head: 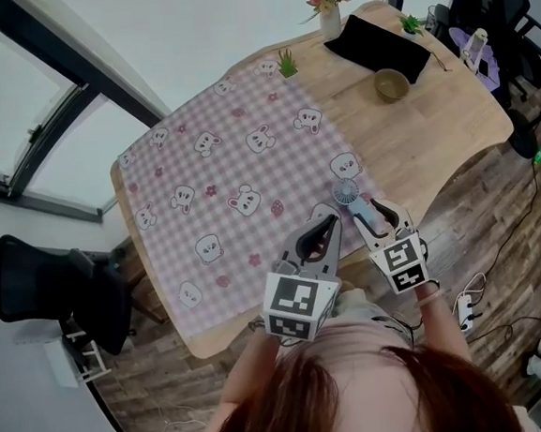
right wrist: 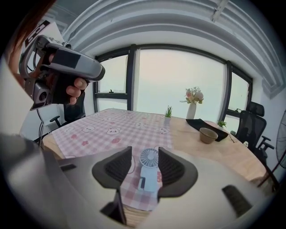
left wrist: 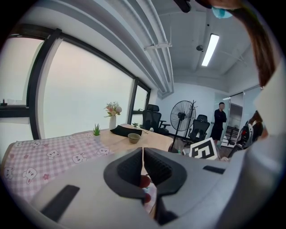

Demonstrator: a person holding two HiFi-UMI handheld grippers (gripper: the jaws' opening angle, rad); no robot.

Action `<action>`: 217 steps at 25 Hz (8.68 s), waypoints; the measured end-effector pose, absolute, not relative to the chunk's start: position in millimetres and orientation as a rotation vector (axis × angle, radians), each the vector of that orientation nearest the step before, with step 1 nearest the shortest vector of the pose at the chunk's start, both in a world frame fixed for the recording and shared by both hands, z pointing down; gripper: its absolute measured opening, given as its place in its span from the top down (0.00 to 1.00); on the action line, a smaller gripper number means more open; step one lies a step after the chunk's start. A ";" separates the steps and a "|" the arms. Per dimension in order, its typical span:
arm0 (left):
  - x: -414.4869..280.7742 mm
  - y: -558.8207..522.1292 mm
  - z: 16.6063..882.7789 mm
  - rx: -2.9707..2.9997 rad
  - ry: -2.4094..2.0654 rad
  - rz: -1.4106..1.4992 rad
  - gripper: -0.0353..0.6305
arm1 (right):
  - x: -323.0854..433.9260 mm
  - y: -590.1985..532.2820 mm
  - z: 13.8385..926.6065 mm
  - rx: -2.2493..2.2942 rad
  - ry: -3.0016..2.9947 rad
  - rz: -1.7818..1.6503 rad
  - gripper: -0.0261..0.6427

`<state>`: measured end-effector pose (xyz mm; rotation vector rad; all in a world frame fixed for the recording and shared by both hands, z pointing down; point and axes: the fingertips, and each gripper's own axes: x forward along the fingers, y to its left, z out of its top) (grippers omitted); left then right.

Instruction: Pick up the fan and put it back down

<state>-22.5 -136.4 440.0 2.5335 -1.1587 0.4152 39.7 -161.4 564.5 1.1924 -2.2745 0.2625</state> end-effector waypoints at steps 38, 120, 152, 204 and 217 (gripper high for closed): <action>-44.5 -158.5 456.7 2.431 -1.191 0.463 0.92 | 44.2 -180.1 673.2 1.058 -2.108 0.459 0.63; -51.2 -148.9 424.7 2.488 -1.312 0.399 0.92 | 51.2 -177.8 552.0 1.352 -2.279 0.347 0.64; -39.2 -138.1 397.1 2.577 -1.326 0.373 0.92 | 55.6 -163.0 441.6 1.467 -2.496 0.191 0.64; -14.0 -137.8 363.7 2.646 -1.344 0.311 0.92 | 77.8 -145.8 366.7 1.512 -2.652 0.026 0.64; -17.6 -142.4 376.9 2.629 -1.318 0.322 0.92 | 70.4 -162.1 400.0 1.455 -2.580 0.045 0.64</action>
